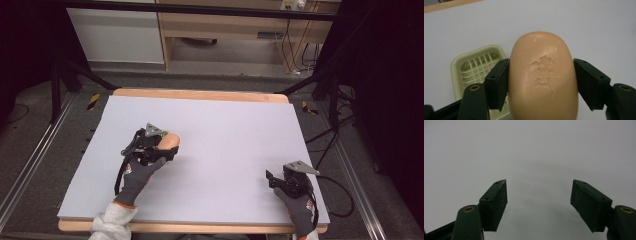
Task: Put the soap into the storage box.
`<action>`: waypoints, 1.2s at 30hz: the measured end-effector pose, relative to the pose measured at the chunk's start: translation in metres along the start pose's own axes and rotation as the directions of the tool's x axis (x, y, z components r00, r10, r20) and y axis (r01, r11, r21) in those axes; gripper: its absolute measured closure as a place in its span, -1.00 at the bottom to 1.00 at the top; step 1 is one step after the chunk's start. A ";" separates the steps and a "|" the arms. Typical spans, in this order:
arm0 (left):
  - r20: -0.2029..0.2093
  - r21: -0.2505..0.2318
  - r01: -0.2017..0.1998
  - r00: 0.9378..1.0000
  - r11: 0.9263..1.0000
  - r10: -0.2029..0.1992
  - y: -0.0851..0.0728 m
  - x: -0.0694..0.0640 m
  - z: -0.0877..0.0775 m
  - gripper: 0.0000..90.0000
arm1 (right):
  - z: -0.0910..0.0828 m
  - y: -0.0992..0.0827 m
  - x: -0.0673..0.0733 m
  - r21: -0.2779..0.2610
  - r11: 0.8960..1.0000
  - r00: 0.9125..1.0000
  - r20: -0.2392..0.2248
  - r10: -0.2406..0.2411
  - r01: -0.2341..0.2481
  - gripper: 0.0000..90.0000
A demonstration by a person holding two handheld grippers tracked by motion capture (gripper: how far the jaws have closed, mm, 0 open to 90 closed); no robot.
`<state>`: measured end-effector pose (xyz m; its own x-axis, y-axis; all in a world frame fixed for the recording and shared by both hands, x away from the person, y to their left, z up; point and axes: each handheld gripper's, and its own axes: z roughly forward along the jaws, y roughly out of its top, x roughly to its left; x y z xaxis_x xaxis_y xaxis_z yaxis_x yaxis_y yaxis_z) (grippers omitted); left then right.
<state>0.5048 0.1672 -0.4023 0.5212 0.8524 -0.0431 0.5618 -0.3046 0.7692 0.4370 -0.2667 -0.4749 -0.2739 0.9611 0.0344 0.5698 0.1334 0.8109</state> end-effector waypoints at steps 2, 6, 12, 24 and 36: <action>-0.002 -0.001 0.003 1.000 1.000 -0.003 0.000 0.001 0.000 -0.29 | 0.000 0.000 0.000 -0.002 1.000 1.000 0.001 -0.001 0.001 -0.34; -0.013 0.000 0.003 1.000 1.000 -0.003 0.001 0.005 0.000 -0.29 | -0.001 0.000 -0.001 -0.003 1.000 1.000 -0.002 0.007 -0.007 -0.34; -0.024 -0.007 0.021 0.999 1.000 -0.021 0.001 0.011 0.001 -0.29 | 0.000 0.000 -0.001 -0.005 1.000 1.000 0.002 -0.001 0.001 -0.35; -0.068 -0.003 0.042 0.997 0.999 -0.043 0.001 0.027 0.007 -0.29 | 0.001 0.000 -0.002 -0.004 1.000 1.000 0.003 0.004 -0.003 -0.35; -0.097 0.010 0.059 0.994 0.998 -0.058 -0.003 0.038 0.017 -0.29 | 0.001 0.000 -0.001 -0.002 1.000 1.000 -0.001 0.006 -0.006 -0.35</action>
<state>0.5341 0.1931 -0.4171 0.4232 0.9057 -0.0256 0.5978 -0.2578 0.7591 0.4380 -0.2676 -0.4754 -0.2716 0.9616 0.0400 0.5699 0.1272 0.8118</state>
